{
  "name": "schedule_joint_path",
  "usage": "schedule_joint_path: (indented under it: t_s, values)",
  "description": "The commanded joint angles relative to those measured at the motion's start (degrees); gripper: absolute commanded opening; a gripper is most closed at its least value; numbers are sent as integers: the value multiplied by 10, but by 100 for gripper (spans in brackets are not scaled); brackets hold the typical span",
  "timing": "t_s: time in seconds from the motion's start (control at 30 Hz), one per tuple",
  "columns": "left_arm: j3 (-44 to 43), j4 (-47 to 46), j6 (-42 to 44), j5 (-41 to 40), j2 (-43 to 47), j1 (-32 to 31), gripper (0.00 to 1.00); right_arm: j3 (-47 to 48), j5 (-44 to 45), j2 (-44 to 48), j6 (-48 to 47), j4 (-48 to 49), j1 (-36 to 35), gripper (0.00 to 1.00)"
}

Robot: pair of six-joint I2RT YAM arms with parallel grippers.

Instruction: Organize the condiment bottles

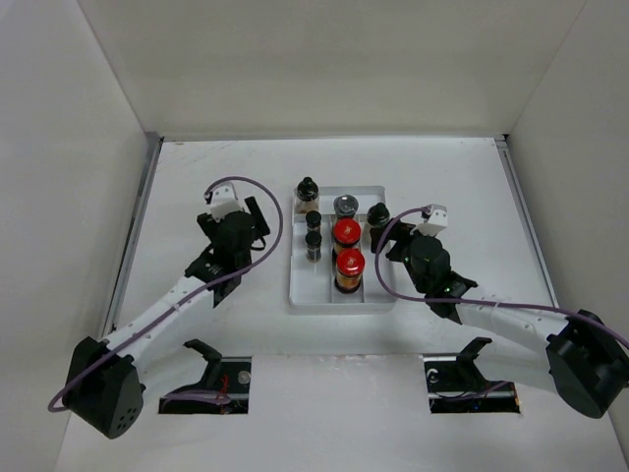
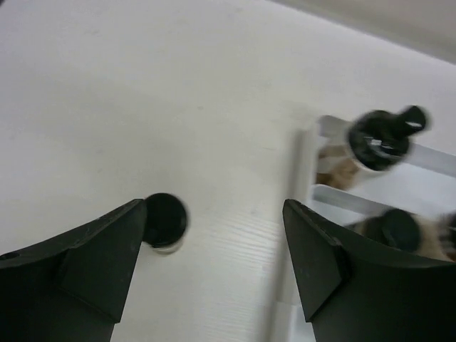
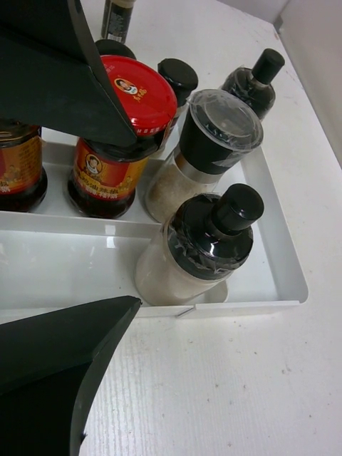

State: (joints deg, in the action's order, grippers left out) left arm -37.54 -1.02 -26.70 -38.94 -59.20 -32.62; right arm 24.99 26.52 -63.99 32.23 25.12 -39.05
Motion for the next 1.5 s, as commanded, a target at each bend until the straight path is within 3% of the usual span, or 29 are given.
schedule_joint_path:
  t_s: [0.0, 0.2, 0.3, 0.37, 0.47, 0.57, 0.7, 1.07, 1.27, 1.47]
  values:
    - [25, 35, -24, -11, -7, 46, 76, 3, -1, 11, 1, 38, -2, 87]
    - [41, -22, -29, -6, -66, 76, 75, 4, 5, 11, -1, 36, -4, 55]
    - [35, -46, -25, -5, -100, 81, 73, 4, 5, 12, -1, 34, -4, 52]
    - [34, -57, -27, -4, -115, 82, 70, 2, 10, 22, -3, 34, -4, 55]
    - [32, -62, -28, -5, -126, 83, 62, -6, 9, 31, 5, 38, 2, 69]
    - [34, -74, -28, -3, -124, 81, 48, -8, 14, 43, 2, 38, -2, 80]
    - [29, -70, -19, -4, -106, 64, 35, -19, 22, 60, 9, 42, 3, 85]
    - [-25, 7, 11, 4, -43, -77, 34, -78, 208, 187, 64, -6, 49, 92]
    - [-37, 80, -5, 13, -9, -144, 33, -88, 203, 197, 128, -42, 97, 94]
    - [-25, 38, -28, 64, -20, -177, 34, -98, 176, 191, 143, -30, 118, 94]
